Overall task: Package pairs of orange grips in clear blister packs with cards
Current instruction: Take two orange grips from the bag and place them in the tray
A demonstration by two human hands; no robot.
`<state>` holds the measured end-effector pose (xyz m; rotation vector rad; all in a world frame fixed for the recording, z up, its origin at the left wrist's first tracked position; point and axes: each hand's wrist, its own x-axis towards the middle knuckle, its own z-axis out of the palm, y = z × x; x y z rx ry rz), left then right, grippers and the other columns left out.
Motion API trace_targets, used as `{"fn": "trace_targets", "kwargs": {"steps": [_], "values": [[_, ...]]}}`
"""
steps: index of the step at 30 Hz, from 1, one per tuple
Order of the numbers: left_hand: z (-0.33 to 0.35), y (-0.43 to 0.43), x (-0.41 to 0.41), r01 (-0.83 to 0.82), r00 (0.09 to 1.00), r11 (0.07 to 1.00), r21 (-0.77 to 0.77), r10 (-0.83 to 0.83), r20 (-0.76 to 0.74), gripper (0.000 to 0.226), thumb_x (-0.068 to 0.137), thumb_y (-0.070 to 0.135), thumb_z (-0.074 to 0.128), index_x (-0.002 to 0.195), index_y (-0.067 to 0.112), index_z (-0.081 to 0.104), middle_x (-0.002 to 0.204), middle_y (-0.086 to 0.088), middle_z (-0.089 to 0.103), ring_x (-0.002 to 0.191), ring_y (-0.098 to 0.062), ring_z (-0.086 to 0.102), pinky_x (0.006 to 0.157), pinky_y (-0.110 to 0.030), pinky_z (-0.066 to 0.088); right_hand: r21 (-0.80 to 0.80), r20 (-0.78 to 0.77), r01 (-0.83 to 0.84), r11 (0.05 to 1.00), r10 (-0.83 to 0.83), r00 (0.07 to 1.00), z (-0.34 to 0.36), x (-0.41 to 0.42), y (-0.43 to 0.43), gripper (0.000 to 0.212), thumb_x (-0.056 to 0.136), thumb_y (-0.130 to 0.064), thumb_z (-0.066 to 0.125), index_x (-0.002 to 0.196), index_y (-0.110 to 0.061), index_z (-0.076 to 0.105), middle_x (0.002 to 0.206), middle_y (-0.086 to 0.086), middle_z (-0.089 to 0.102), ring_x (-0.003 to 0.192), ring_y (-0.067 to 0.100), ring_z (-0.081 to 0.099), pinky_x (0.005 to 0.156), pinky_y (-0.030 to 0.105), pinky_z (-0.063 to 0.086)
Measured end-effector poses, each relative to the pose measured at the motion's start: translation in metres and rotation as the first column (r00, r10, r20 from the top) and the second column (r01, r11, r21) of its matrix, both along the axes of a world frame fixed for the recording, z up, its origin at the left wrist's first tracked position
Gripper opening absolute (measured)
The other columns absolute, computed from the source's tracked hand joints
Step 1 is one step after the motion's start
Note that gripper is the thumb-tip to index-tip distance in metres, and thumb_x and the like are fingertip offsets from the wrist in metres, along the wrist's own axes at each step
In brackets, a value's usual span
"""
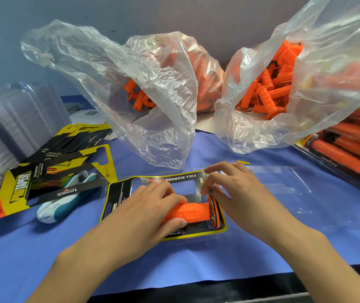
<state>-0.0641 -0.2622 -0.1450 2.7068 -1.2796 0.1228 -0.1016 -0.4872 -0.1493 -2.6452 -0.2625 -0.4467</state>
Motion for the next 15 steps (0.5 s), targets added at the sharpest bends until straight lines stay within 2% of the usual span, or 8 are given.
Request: {"fn": "trace_targets", "kwargs": {"steps": [6,15], "values": [[-0.0017,0.0001,0.0017,-0.008,0.999,1.000,0.005,0.008,-0.032,0.056,0.090,0.066,0.021,0.127,0.037,0.051,0.113,0.016,0.045,0.101,-0.006,0.044,0.087,-0.020,0.032,-0.002,0.011,-0.006,1.000,0.006,1.000,-0.0002,0.0013,0.0004,0.023,0.090,-0.007,0.065,0.082,-0.028,0.069,0.110,-0.010,0.063,0.108,0.021,0.053,0.092,0.035,0.040],[-0.0027,0.0017,0.0026,-0.007,0.998,1.000,-0.010,0.007,-0.070,0.054,0.087,0.070,0.023,0.127,0.041,0.048,0.112,0.020,0.044,0.101,-0.004,0.044,0.089,-0.020,0.036,-0.005,-0.024,-0.017,1.000,0.017,1.000,0.0006,0.0007,0.0004,0.023,0.091,-0.008,0.062,0.083,-0.029,0.067,0.110,-0.011,0.062,0.107,0.020,0.053,0.093,0.034,0.040]]}}
